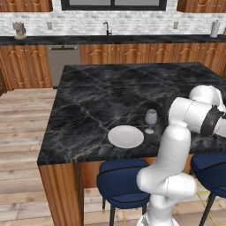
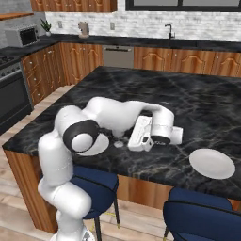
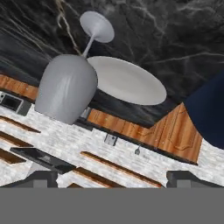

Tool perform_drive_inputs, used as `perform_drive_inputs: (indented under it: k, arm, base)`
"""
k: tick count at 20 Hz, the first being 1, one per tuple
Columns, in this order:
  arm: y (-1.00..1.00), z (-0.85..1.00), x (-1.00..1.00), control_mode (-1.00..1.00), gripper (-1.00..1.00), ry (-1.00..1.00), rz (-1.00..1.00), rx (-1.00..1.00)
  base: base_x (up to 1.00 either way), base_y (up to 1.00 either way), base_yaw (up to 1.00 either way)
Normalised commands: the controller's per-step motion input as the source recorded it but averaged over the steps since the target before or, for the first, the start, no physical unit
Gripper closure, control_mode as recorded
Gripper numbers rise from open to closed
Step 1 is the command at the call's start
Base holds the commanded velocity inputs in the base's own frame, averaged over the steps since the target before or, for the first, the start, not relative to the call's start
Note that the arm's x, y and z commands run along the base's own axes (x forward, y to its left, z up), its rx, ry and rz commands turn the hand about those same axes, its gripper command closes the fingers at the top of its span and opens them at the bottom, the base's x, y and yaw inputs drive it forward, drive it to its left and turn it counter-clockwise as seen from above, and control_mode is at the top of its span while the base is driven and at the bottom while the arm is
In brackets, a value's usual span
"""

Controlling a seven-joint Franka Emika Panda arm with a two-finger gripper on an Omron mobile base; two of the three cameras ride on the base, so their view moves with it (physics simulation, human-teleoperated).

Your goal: Retrieve the wine glasses from the counter and place one next to each plate.

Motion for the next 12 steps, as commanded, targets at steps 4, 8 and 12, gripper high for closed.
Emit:
perform_drive_inputs:
  k: [4,8,12]
  arm:
    - [0.00,0.88,-0.75,-1.00,-1.00,-0.18,-0.10,-0.02]
    - [0.01,0.95,-0.87,-1.00,-1.00,-0.05,-0.07,0.02]
    - [0.40,0.65,-0.56,-1.00,-1.00,0.01,0.00,0.00]
  base:
    - [0.00,0.00,0.00]
    - [0.00,0.00,0.00]
    - [0.00,0.00,0.00]
